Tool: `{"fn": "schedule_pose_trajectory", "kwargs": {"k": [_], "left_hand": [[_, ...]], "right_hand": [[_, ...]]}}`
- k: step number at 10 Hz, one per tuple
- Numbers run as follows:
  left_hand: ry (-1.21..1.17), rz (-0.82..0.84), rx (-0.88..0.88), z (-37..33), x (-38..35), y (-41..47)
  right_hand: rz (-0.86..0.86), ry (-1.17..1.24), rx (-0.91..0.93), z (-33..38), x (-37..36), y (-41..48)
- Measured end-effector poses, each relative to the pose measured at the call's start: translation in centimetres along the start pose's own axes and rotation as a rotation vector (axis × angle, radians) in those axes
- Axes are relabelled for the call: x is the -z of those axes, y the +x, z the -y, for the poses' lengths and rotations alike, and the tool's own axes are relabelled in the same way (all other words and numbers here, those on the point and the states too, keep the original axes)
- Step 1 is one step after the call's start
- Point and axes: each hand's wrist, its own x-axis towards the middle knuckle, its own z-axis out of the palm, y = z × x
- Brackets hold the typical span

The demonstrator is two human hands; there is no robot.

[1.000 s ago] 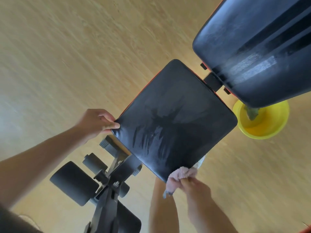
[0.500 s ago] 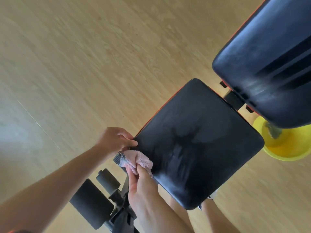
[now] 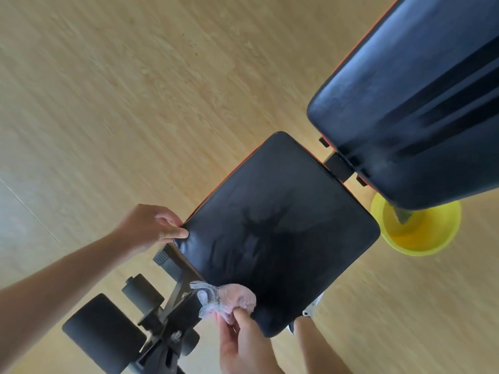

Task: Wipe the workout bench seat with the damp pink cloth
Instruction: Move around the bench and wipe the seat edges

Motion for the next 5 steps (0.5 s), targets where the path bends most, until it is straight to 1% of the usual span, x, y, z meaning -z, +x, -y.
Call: {"fn": "schedule_pose_trajectory", "kwargs": {"k": [1, 2, 3, 4, 5], "left_hand": [[0.034, -0.006, -0.032, -0.1, -0.2, -0.2], [0.134, -0.075, -0.071, -0.1, -0.6, -0.6], [0.069, -0.059, -0.066, 0.2, -0.6, -1.0], [-0.036, -0.002, -0.062, 0.4, -0.4, -1.5], [-0.041, 0.019, -0.067, 0.6, -0.1, -2.4]], "right_hand": [[0.171, 0.12, -0.082, 1.9, -3.0, -1.4], [0.285, 0.567, -0.015, 2.5, -6.8, -0.1], [0.139, 0.215, 0.007, 1.9, -5.5, -0.4], [-0.019, -0.513, 0.287, -1.0, 0.5, -1.2], [0.031, -0.772, 0.299, -2.8, 7.1, -0.1]]}}
